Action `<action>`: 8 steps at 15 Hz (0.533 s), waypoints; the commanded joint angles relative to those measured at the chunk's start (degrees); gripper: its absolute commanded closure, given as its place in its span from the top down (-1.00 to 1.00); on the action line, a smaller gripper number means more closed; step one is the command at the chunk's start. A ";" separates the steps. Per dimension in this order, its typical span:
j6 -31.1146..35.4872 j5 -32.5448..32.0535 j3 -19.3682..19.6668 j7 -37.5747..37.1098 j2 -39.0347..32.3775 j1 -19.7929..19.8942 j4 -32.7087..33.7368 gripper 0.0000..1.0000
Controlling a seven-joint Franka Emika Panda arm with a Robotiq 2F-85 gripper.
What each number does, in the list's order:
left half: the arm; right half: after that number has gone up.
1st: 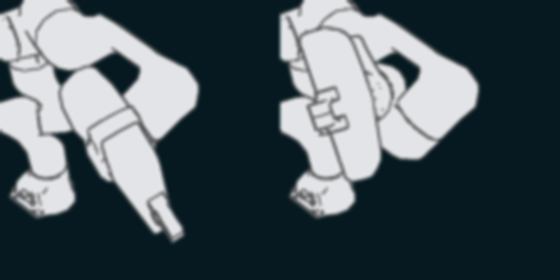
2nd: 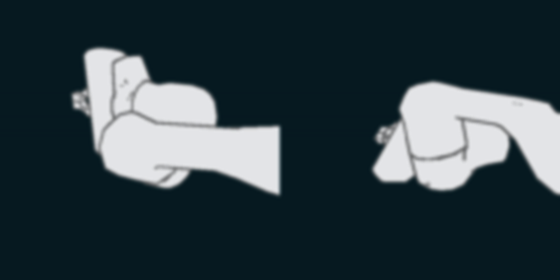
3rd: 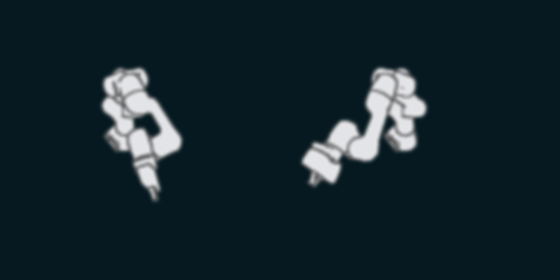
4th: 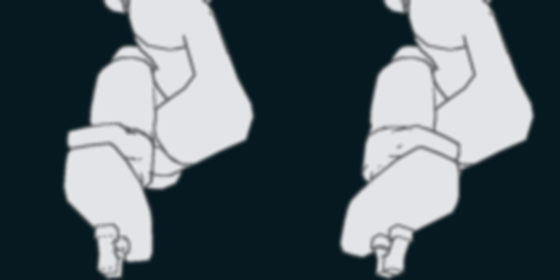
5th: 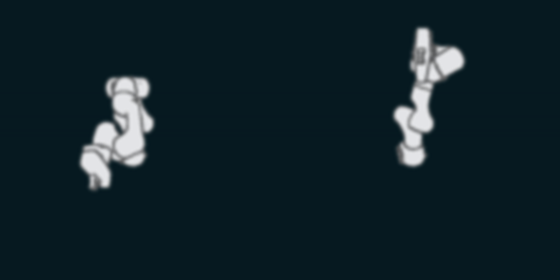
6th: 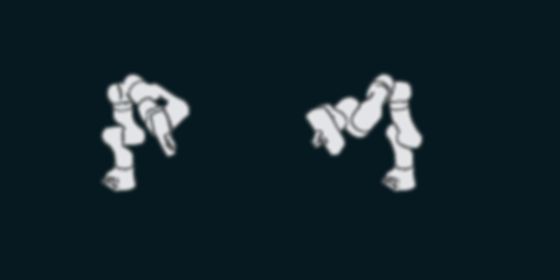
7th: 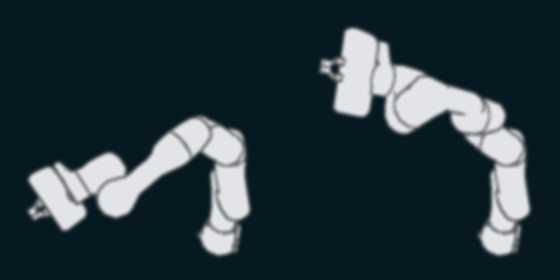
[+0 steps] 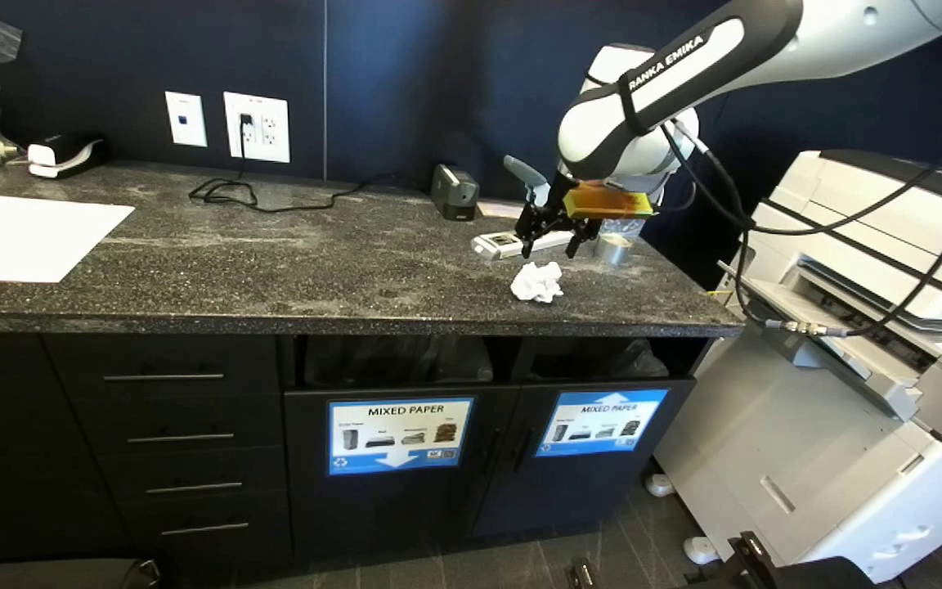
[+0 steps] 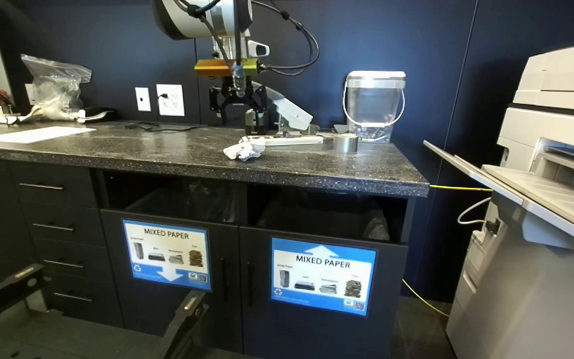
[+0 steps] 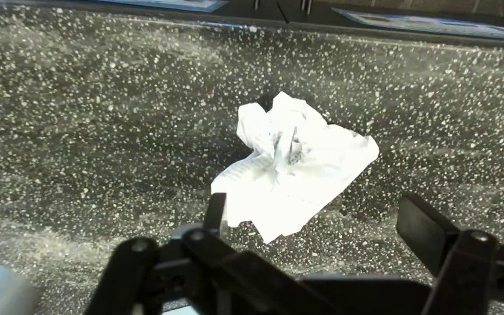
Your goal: Pick up the papers from the counter and throw them in the bin
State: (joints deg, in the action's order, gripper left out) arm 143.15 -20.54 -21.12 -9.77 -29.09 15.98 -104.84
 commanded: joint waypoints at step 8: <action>-11.88 15.31 18.83 2.84 -10.91 -15.62 19.64 1.00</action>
State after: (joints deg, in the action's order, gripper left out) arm 135.63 -6.91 -5.32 -6.56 -37.77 3.07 -90.60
